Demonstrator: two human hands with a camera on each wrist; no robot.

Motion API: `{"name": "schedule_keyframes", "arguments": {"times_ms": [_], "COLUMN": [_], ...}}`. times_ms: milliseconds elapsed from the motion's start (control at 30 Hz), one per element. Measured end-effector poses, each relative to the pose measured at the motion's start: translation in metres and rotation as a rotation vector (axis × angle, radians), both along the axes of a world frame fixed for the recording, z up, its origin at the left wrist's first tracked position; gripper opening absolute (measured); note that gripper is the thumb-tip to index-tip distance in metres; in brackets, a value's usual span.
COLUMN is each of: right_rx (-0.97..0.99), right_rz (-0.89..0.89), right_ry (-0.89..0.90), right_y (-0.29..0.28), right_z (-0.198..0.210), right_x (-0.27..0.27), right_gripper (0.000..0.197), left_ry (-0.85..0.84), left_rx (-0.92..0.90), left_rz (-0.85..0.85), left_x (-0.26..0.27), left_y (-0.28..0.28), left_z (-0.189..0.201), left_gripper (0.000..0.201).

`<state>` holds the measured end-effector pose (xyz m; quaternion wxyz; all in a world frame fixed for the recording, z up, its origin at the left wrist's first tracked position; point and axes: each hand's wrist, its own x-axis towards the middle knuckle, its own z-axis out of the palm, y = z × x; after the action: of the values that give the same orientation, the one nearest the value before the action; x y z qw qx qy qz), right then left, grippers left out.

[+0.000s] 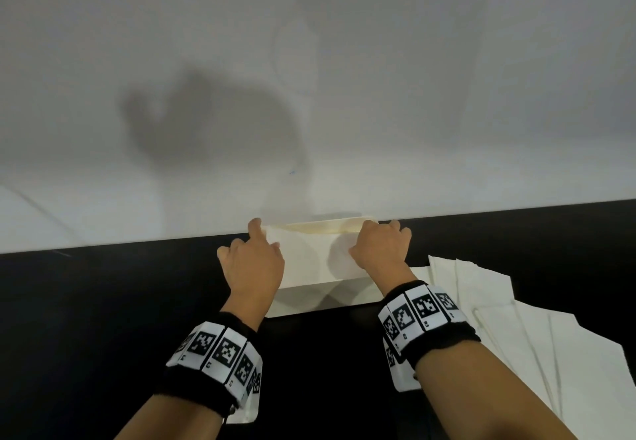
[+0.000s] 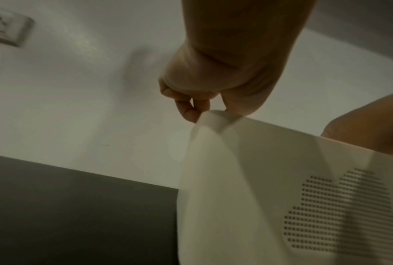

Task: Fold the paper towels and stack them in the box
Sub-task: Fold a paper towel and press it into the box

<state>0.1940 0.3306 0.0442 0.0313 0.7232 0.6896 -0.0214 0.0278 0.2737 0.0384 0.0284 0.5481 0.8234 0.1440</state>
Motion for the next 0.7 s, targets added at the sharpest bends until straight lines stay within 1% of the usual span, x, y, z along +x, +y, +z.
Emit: {"name": "schedule_keyframes", "arguments": {"times_ms": [133,233,367,467,600,700], "right_rx": [-0.019,-0.018,-0.006,-0.06,-0.119,-0.113], "right_rz": [0.002,0.022,0.095,0.161,0.131,0.109], "right_ry": [-0.062,-0.09,-0.138,-0.171,-0.128,-0.081], "right_y": [-0.004,-0.007,-0.014,-0.019,-0.025,-0.028], "right_z": [0.005,0.007,0.01,0.01,0.008,0.011], "right_x": [0.002,0.003,0.001,0.0,0.002,0.004], "right_gripper": [0.023,0.023,0.032,0.04,0.034,0.028], "left_ry": [0.219,0.354,0.392,0.449,0.513,0.582], "left_rx": [-0.148,-0.217,-0.255,-0.259,-0.231,-0.271], "left_rz": [-0.104,-0.15,-0.17,-0.187,-0.197,-0.208], "left_x": [-0.006,-0.005,-0.003,0.0,0.0,0.003], "left_y": [-0.002,-0.004,-0.003,-0.003,0.0,0.001], "left_z": [-0.002,-0.003,0.002,0.002,0.0,0.003], "left_gripper": [0.034,0.033,0.029,0.03,0.032,0.033]}}
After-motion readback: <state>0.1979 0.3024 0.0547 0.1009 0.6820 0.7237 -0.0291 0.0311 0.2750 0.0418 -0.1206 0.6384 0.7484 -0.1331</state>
